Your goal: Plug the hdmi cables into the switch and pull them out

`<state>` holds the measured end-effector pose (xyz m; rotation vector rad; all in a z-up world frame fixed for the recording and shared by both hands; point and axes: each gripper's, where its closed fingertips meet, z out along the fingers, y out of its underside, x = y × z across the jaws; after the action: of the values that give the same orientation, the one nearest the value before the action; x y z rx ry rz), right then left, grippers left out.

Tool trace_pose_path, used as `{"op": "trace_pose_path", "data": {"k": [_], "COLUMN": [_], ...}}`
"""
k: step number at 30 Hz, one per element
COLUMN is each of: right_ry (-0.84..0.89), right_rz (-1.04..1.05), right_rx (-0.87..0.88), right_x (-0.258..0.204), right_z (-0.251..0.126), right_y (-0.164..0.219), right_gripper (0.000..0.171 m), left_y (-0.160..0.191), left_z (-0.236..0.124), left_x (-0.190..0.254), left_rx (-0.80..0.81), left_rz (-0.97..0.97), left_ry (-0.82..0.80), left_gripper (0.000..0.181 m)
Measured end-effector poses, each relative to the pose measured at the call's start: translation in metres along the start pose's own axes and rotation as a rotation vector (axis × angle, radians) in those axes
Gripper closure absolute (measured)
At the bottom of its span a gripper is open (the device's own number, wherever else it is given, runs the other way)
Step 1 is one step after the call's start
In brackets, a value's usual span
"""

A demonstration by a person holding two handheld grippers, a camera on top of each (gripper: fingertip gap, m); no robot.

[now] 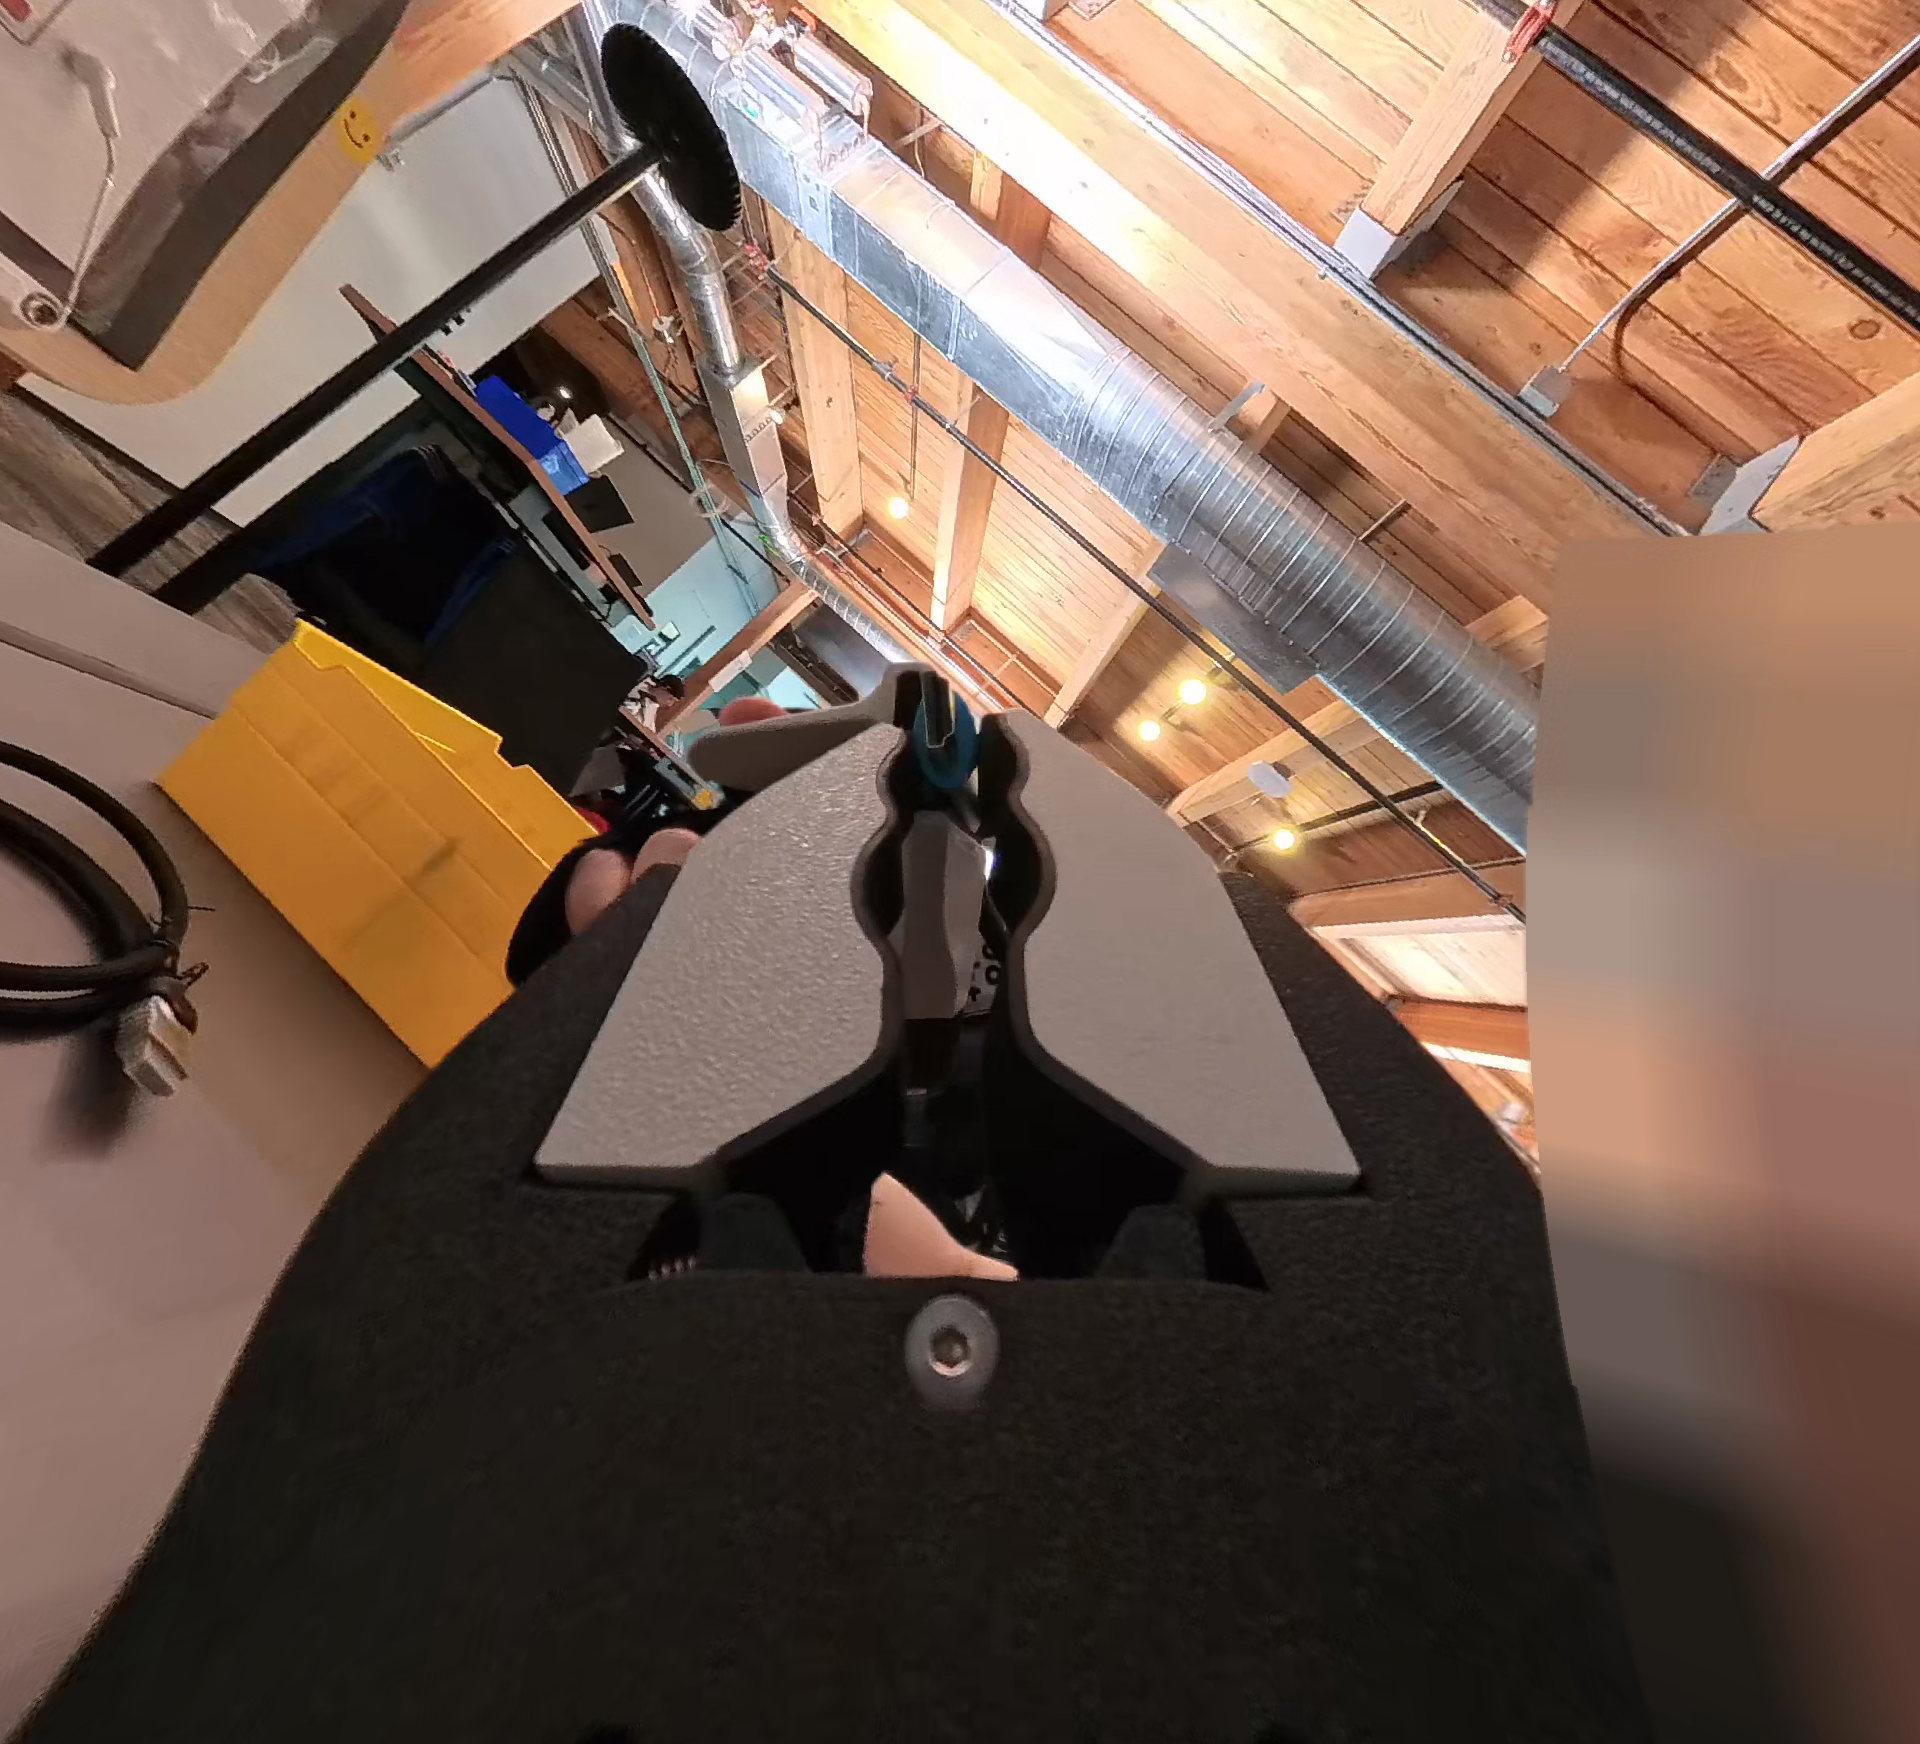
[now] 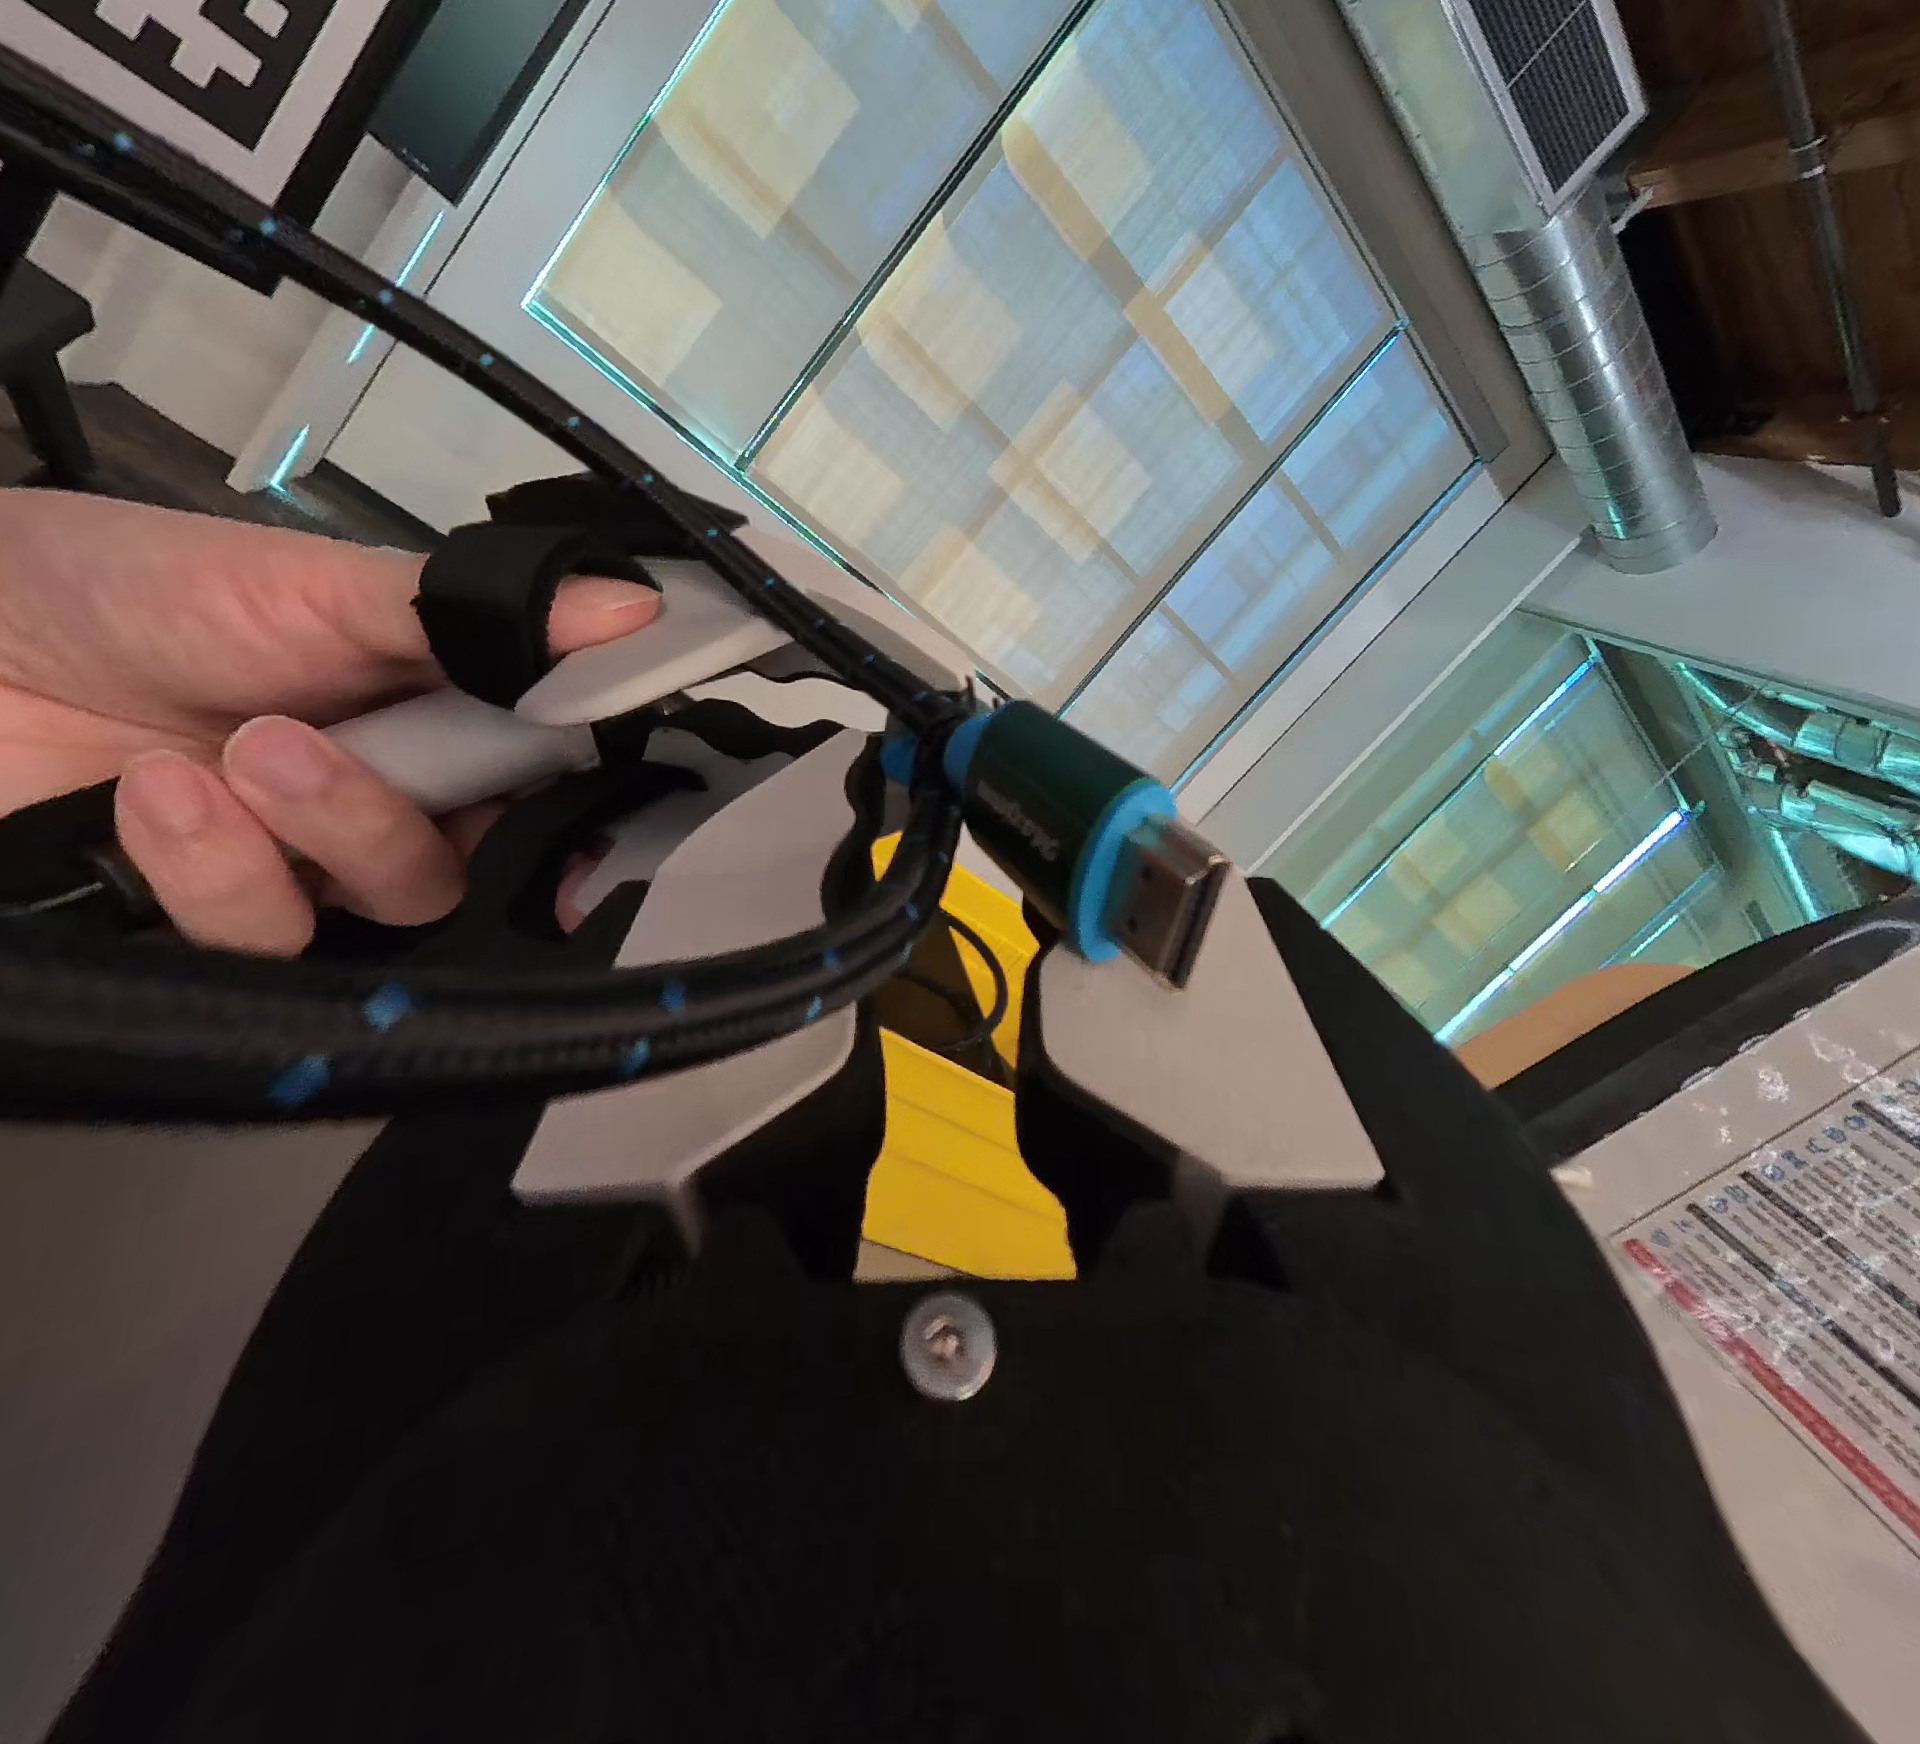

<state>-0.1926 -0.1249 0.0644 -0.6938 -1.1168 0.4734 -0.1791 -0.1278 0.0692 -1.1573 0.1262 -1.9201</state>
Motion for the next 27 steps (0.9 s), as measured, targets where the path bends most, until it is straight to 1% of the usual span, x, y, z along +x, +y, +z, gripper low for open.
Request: {"op": "trace_pose_path", "data": {"k": [2,10,15,18,22,25,27], "right_ry": [-0.001,0.009,0.032,0.029,0.016,0.009,0.004], "right_rz": [0.034,0.071,0.054,0.033,0.061,0.081,0.088], "right_rx": [0.016,0.038,0.026,-0.002,-0.021,-0.02,-0.014], "right_x": [-0.0008,-0.0007,-0.0001,-0.0015,-0.0008,0.0007,0.0029], "right_z": [-0.0001,-0.0009,0.0003,0.0017,0.0028,0.0029,0.002], "right_y": [-0.0003,0.0,0.0022,0.006,0.0068,0.0044,0.0024], "right_gripper": [0.149,0.149,0.147,0.149,0.149,0.15,0.15], "left_y": [-0.0022,-0.0043,-0.0033,-0.0026,-0.0041,-0.0054,-0.0065], "left_z": [-0.0012,-0.0026,-0.0032,-0.0037,-0.0035,-0.0017,-0.0014], "left_x": [-0.0012,-0.0025,-0.0057,-0.0081,-0.0081,-0.0053,-0.0047], "left_rx": [0.01,0.02,0.021,0.026,0.031,0.028,0.018], "left_rz": [-0.001,0.014,-0.008,-0.018,-0.014,-0.024,0.014], "left_ry": [-0.002,-0.009,-0.009,-0.012,-0.01,0.021,0.025], "left_gripper": [0.171,0.171,0.171,0.171,0.171,0.171,0.17]}}
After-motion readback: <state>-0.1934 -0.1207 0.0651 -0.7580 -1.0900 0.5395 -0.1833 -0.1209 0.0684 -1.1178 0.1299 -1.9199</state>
